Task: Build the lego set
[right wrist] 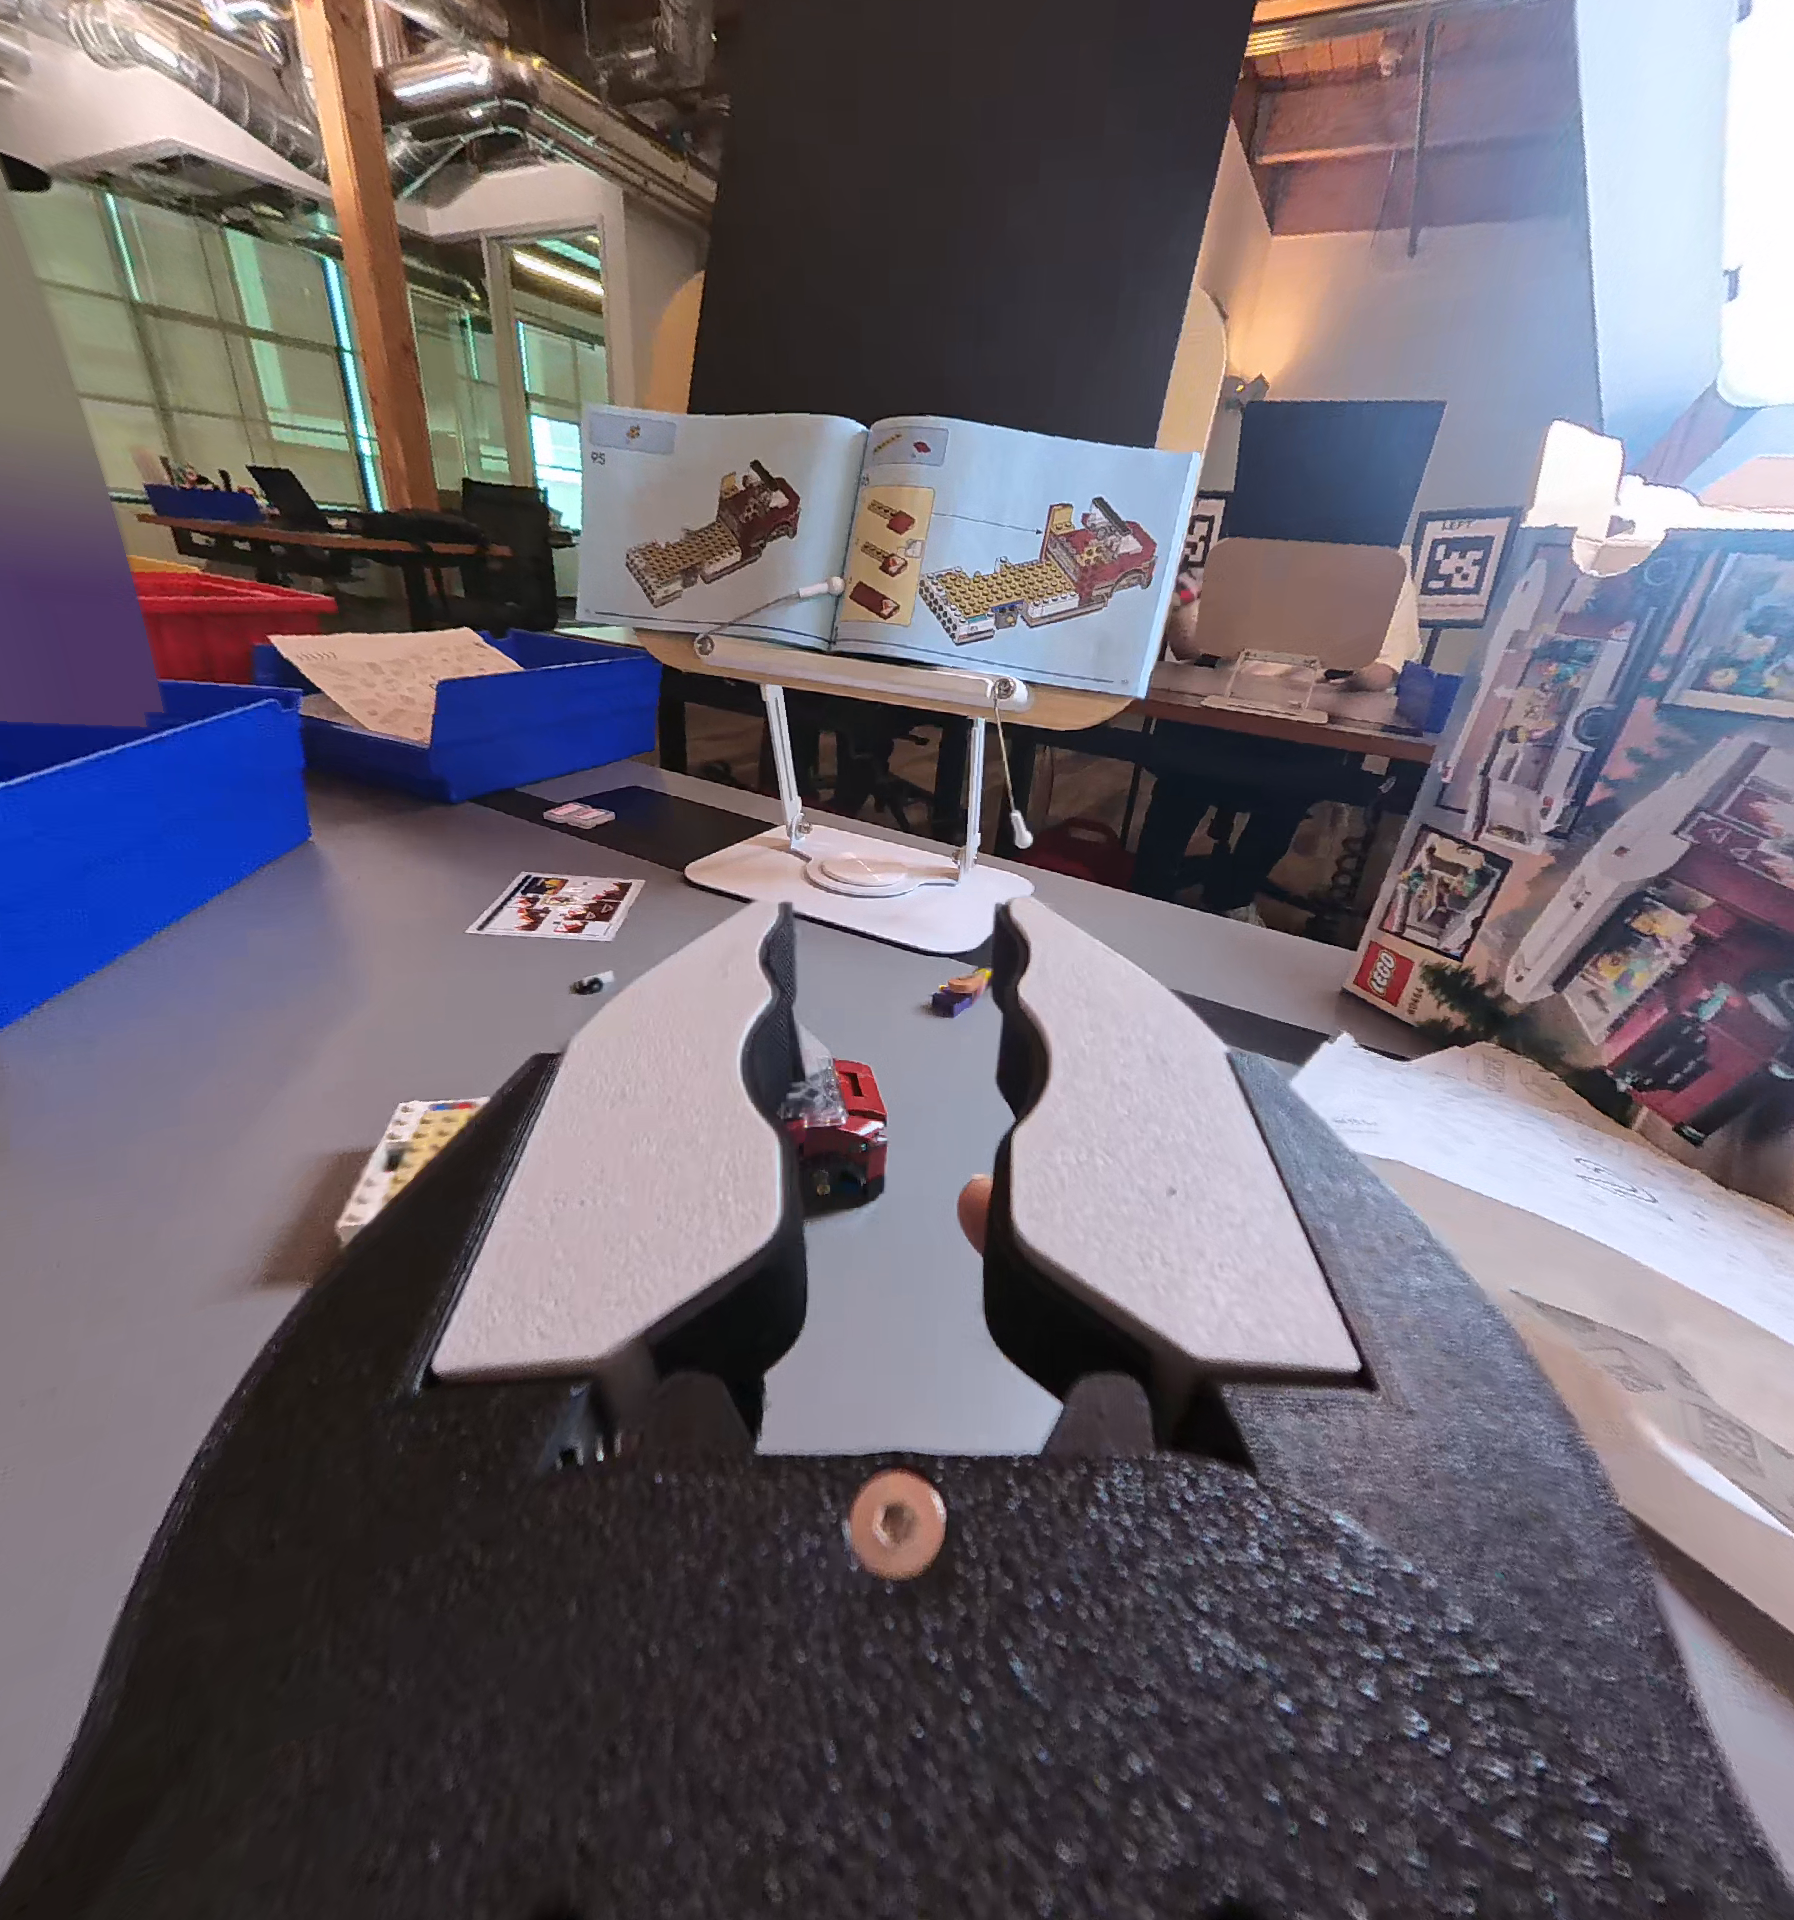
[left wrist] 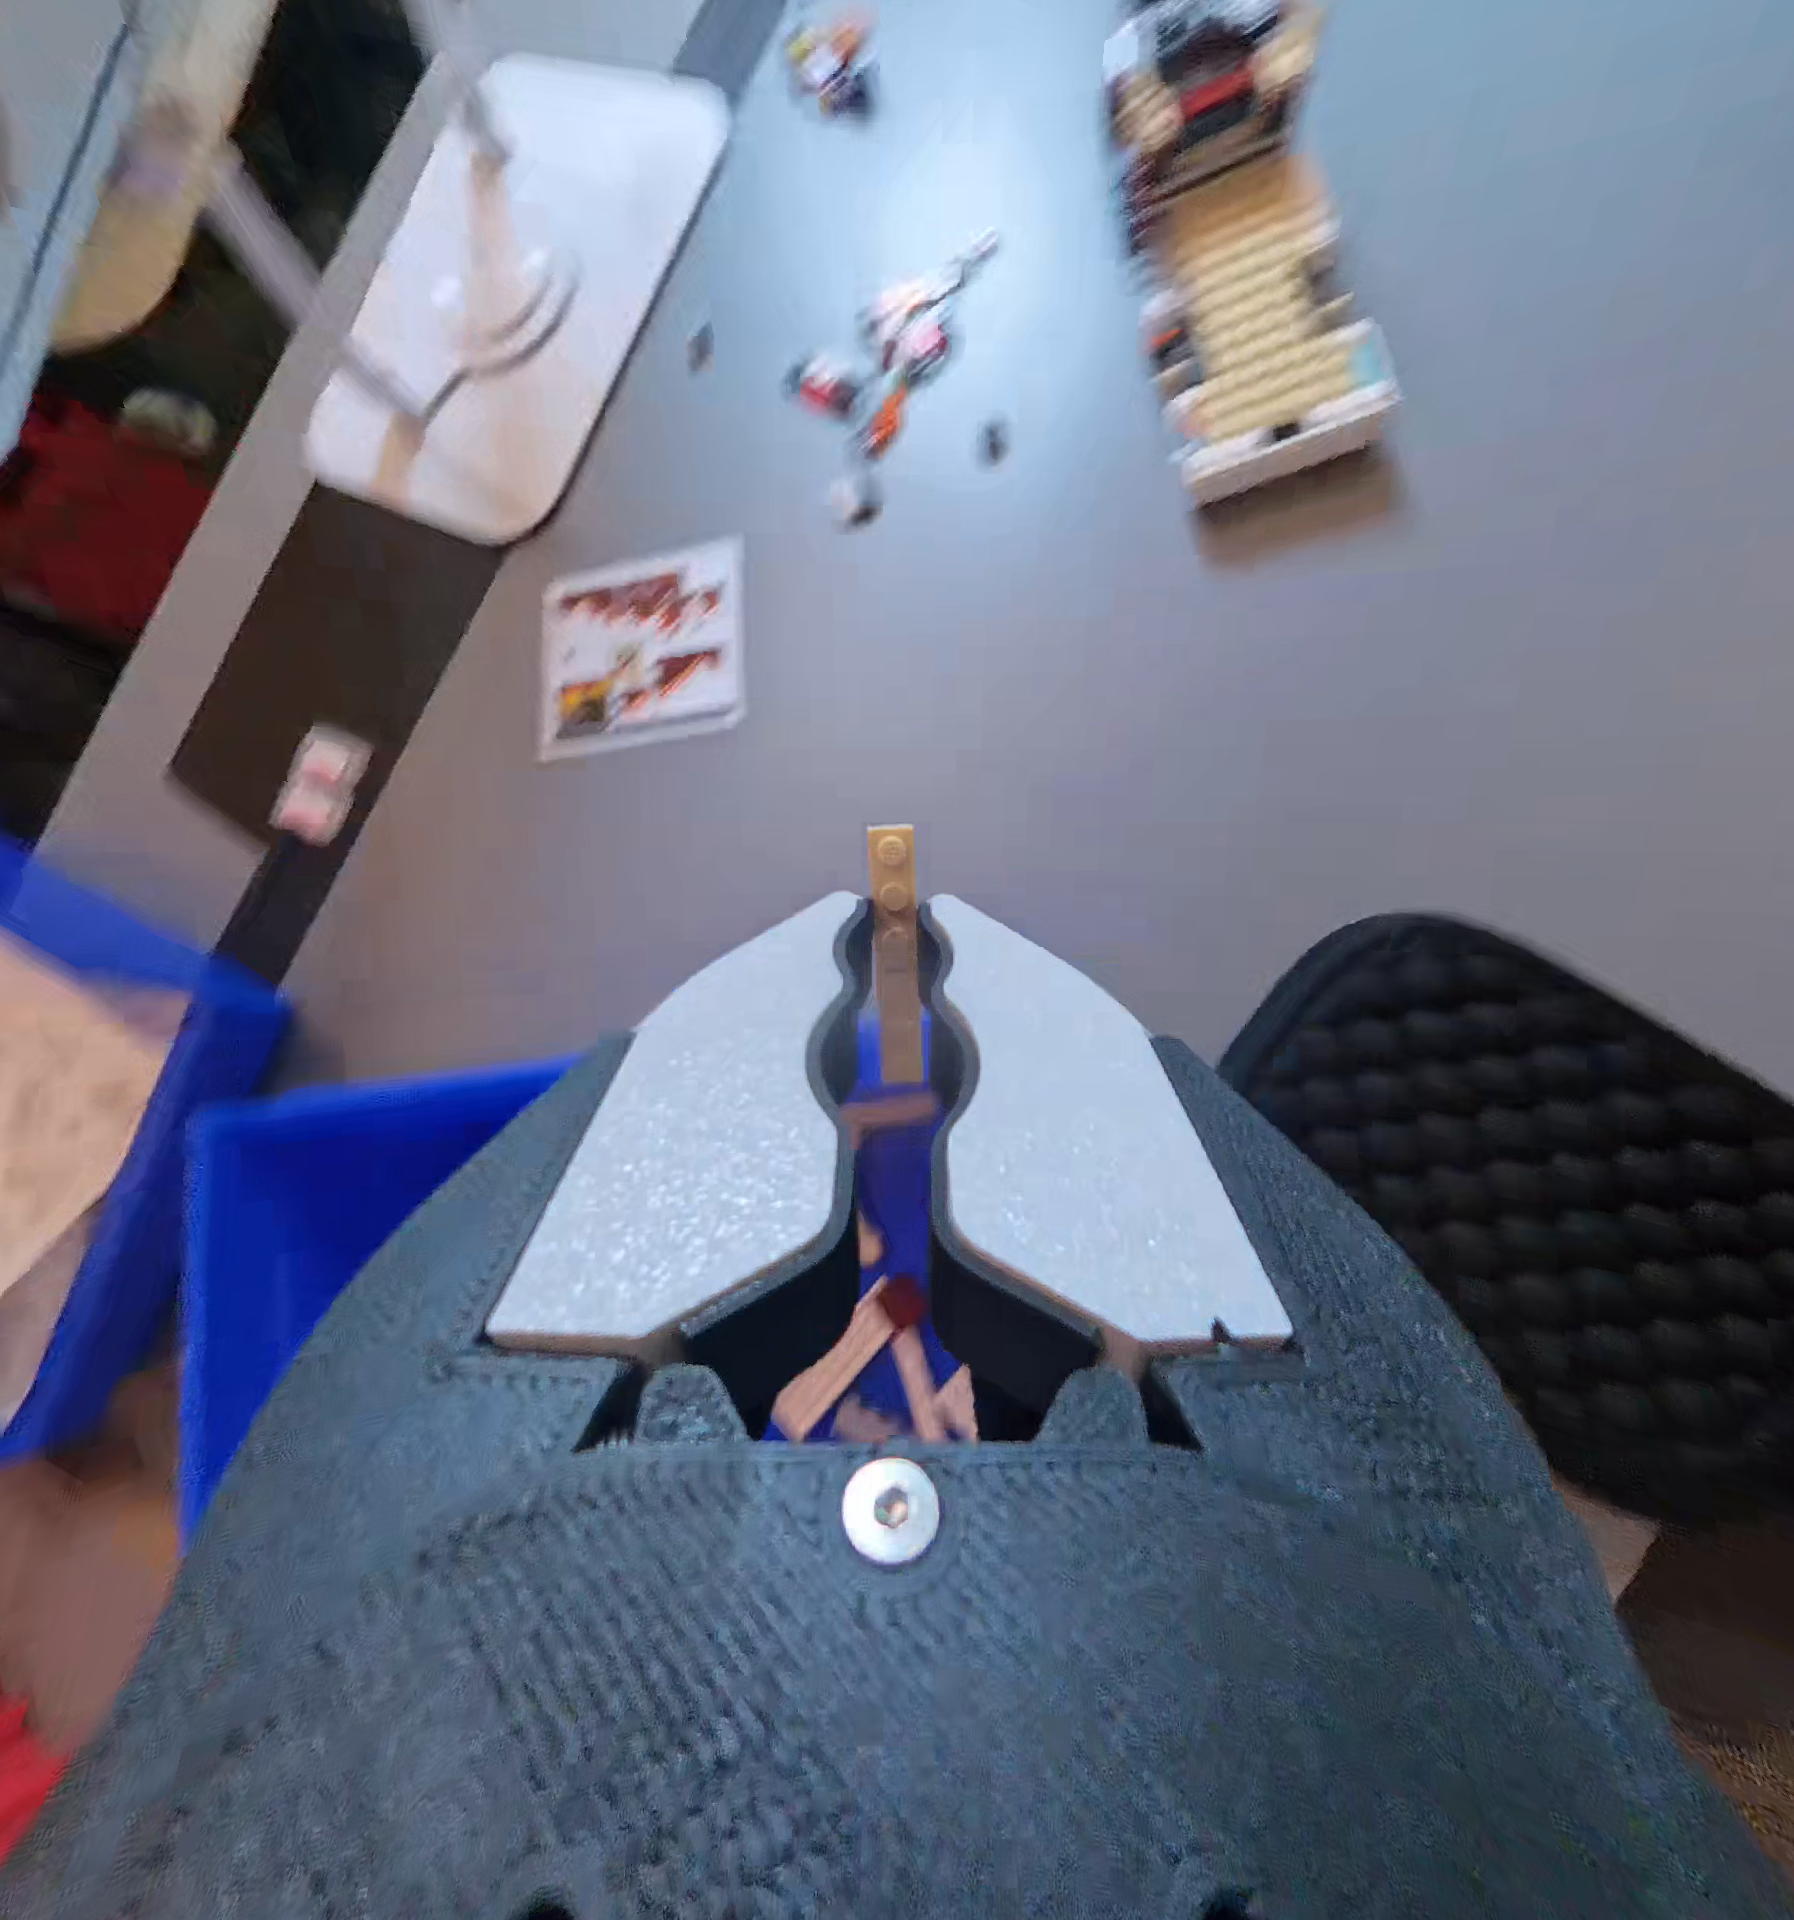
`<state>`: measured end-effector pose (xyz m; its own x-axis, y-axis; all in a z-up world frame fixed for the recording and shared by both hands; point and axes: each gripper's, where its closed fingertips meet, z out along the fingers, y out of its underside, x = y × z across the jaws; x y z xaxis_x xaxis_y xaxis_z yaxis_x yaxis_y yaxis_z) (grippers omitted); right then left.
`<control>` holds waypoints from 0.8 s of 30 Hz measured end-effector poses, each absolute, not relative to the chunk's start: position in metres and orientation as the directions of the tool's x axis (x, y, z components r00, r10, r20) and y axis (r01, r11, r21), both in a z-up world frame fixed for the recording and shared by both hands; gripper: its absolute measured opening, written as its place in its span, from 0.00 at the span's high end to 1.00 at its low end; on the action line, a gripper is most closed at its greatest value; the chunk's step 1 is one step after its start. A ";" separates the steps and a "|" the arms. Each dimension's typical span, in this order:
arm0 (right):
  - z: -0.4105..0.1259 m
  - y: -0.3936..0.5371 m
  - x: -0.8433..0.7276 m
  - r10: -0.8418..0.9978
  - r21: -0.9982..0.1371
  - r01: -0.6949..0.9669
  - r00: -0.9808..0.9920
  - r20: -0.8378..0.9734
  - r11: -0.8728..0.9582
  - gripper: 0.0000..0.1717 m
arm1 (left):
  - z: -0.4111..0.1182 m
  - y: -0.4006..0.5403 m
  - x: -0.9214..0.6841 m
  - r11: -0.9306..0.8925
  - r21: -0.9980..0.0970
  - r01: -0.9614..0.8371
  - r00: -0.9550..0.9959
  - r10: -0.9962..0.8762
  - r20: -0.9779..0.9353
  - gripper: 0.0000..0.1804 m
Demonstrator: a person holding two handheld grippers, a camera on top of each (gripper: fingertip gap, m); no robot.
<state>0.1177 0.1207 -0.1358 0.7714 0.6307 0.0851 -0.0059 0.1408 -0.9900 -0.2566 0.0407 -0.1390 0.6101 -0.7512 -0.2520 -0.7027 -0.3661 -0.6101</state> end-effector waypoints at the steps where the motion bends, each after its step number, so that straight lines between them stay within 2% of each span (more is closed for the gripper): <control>1: -0.137 0.119 0.115 0.642 -0.990 -0.010 0.763 0.081 0.137 0.79 | -0.143 0.035 -0.228 -0.327 -0.622 -0.711 0.558 -0.801 -0.218 0.96; 4: -0.136 0.111 0.108 0.667 -0.990 -0.005 0.740 0.092 0.143 0.79 | -0.183 0.016 -0.142 -0.227 -0.626 -0.746 0.365 -0.926 -0.100 0.96; 8: -0.133 0.101 0.097 0.700 -0.989 0.030 0.703 0.123 0.143 0.80 | -0.258 -0.004 -0.059 -0.087 -0.549 -0.831 0.107 -0.994 -0.004 0.96; 13: -0.138 0.084 0.091 0.711 -0.979 0.122 0.673 0.202 0.162 0.80 | -0.303 -0.005 -0.002 0.036 -0.484 -0.874 -0.047 -0.999 0.010 0.95; 15: -0.145 0.079 0.092 0.716 -0.978 0.137 0.667 0.208 0.156 0.80 | -0.302 -0.003 0.012 0.039 -0.509 -0.860 -0.058 -0.998 0.021 0.95; 17: -0.154 0.076 0.094 0.721 -0.979 0.153 0.663 0.202 0.134 0.80 | -0.298 0.005 0.018 0.048 -0.515 -0.856 -0.052 -0.999 -0.005 0.87; 19: -0.162 0.075 0.097 0.728 -0.981 0.157 0.659 0.190 0.113 0.80 | -0.286 0.011 0.021 0.020 -0.568 -0.822 -0.020 -1.000 -0.006 0.84; 24: -0.182 0.071 0.090 0.801 -0.984 0.178 0.586 0.126 0.025 0.81 | -0.266 0.045 -0.009 -0.125 -0.645 -0.754 0.205 -0.977 -0.051 0.80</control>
